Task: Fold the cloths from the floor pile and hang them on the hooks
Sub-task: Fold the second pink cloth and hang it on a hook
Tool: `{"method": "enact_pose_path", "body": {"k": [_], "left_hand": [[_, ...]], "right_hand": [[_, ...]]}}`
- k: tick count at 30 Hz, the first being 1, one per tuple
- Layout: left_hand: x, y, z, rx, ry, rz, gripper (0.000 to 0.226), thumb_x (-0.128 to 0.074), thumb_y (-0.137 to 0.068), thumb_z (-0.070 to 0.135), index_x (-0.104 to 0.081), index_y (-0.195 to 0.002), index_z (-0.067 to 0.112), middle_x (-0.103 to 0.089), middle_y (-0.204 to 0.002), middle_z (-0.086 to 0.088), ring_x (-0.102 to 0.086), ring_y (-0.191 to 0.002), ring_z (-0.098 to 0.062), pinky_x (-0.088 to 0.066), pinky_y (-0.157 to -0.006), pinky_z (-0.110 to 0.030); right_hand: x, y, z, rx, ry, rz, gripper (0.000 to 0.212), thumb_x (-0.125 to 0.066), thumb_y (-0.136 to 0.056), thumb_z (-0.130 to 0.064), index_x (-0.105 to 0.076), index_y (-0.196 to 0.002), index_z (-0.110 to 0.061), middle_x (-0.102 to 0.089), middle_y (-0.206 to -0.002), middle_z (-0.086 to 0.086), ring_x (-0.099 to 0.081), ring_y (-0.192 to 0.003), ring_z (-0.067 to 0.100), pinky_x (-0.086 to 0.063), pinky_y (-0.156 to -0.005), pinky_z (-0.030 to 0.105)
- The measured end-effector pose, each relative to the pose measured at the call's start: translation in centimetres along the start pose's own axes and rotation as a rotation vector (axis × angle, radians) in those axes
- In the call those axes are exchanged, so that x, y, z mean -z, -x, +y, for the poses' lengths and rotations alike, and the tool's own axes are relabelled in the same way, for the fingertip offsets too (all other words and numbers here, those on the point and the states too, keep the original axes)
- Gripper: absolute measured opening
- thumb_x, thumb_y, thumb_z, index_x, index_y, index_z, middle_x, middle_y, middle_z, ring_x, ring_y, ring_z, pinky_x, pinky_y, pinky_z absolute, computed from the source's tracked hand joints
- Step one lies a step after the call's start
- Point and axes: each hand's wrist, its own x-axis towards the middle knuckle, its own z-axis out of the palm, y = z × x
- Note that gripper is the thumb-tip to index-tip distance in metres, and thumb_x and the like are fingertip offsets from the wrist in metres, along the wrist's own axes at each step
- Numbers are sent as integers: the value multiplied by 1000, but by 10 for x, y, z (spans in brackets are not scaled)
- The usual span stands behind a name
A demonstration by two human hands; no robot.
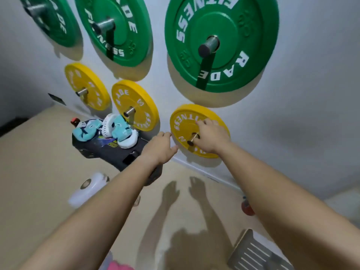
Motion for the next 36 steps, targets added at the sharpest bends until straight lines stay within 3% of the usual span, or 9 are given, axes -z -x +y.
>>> {"method": "enact_pose_path", "body": {"k": [11,17,20,22,28,33,36], "left_hand": [[-89,117,-166,552,138,-51,58,-52,-94,39,-41,-144,11,-46,-144,-13,-50,-126,-32,-47,-97,-44],[-163,202,-232,802,216,-94,58,-55,-94,36,-42,-144,8,-47,-141,-17,-49,-128,-36,-43,-105,-44],[-210,242,-265,866,251,-121,47,-57,-95,30,-51,-134,4,-53,-132,-20,-53,-120,-37,-47,-95,-40],[-249,264,-289,931,284,-166,43,-54,-97,31,-52,-132,6,-53,-133,-15,-53,-119,-34,-47,-91,-37],[-398,319,-385,1070,444,-185,47,-53,-96,31,-48,-138,10,-50,-133,-15,-54,-119,-34,-48,-96,-42],[-545,350,-477,1157,524,-259,49,-53,-96,30,-46,-140,11,-49,-137,-13,-51,-123,-31,-47,-98,-41],[-629,360,-532,1164,555,-287,50,-52,-95,28,-42,-141,11,-49,-135,-12,-51,-122,-32,-46,-97,-44]], "right_hand": [[-155,-19,-131,313,-75,-358,59,-58,-88,-41,-43,-140,-16,-47,-134,13,-43,-126,37,-44,-100,47],[-261,19,-190,452,-49,-539,58,-61,-89,-38,-44,-141,-19,-47,-136,10,-46,-124,32,-44,-97,43],[-322,37,-219,496,-35,-661,60,-57,-91,-42,-40,-143,-18,-45,-139,9,-45,-127,32,-42,-99,44],[-370,49,-238,508,-41,-718,62,-55,-93,-41,-37,-144,-12,-46,-140,12,-44,-128,33,-42,-101,44],[-547,86,-287,453,-84,-867,57,-54,-93,-26,-34,-144,-10,-44,-142,14,-44,-129,36,-42,-102,43],[-726,113,-323,388,-53,-938,59,-43,-91,-43,-40,-142,-14,-48,-138,17,-49,-122,38,-42,-100,44],[-827,125,-335,311,-65,-945,54,-40,-96,-38,-34,-146,-19,-49,-136,12,-52,-121,37,-41,-99,45]]}}
